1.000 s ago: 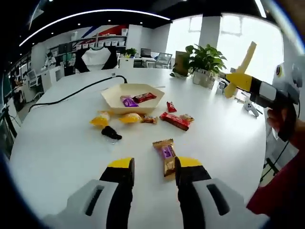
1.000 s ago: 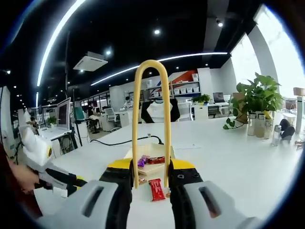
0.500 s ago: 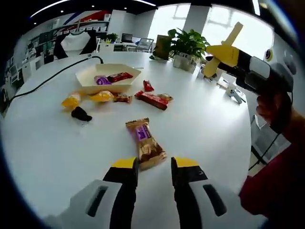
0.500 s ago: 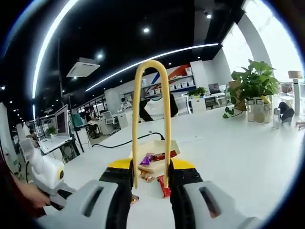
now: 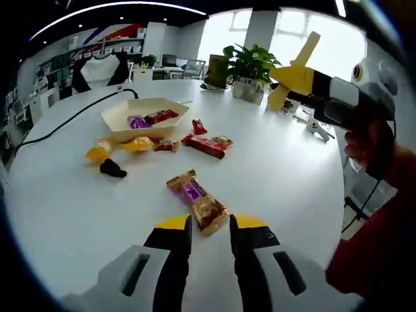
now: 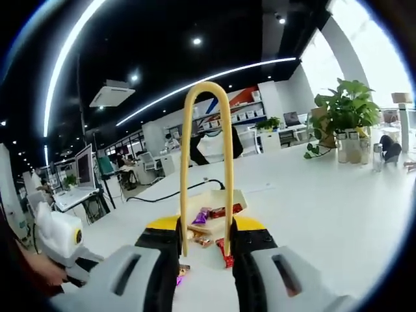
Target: Place the target food into the container with the food tongs after gripping and lifting it, then release it inside without dropping or visibly crushing the food.
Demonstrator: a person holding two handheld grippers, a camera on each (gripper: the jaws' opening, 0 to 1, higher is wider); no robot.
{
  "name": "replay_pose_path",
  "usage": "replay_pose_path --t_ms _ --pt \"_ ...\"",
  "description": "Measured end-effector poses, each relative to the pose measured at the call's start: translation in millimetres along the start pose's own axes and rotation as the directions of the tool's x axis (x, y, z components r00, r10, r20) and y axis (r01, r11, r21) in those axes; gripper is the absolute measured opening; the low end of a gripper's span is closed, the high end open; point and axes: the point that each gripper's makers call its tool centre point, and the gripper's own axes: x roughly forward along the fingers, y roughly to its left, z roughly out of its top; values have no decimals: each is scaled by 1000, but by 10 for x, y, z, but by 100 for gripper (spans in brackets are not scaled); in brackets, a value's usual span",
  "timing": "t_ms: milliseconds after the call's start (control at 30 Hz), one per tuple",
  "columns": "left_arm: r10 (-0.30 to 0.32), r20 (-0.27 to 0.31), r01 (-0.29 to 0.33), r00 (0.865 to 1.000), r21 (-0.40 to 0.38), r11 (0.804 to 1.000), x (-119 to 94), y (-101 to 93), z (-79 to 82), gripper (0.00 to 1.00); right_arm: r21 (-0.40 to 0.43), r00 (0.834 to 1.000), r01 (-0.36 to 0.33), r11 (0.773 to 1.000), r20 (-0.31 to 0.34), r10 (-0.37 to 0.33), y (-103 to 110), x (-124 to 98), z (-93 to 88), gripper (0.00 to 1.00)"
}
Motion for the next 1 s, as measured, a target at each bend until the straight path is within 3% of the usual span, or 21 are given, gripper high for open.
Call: replay_pose_path --t_ms 100,233,367,533,633,767,933,1000 --pt "37 42 -40 998 84 996 -133 96 100 25 -7 1000 -23 1000 2 23 100 52 9 26" --pt "67 117 -92 991 226 970 -328 193 297 30 -14 999 -45 999 1 45 215 105 14 26" --pt "70 161 -104 984 216 971 -494 281 407 31 -6 999 -53 999 4 53 291 132 24 26" --pt "107 196 -155 975 249 956 -674 442 512 32 1 999 -54 999 7 54 347 146 21 26" --pt "145 238 -196 960 204 959 -814 609 619 31 47 999 -50 998 6 50 369 156 12 26" --pt "194 268 -245 944 173 954 -987 814 720 32 48 999 -42 998 3 42 392 183 -20 26" --pt "209 344 -219 916 -9 976 -1222 1013 865 32 46 999 -41 998 -25 42 457 228 -164 26" --pt "222 334 -241 916 16 970 -1264 1051 859 32 25 998 -43 999 -39 44 468 245 -238 26"
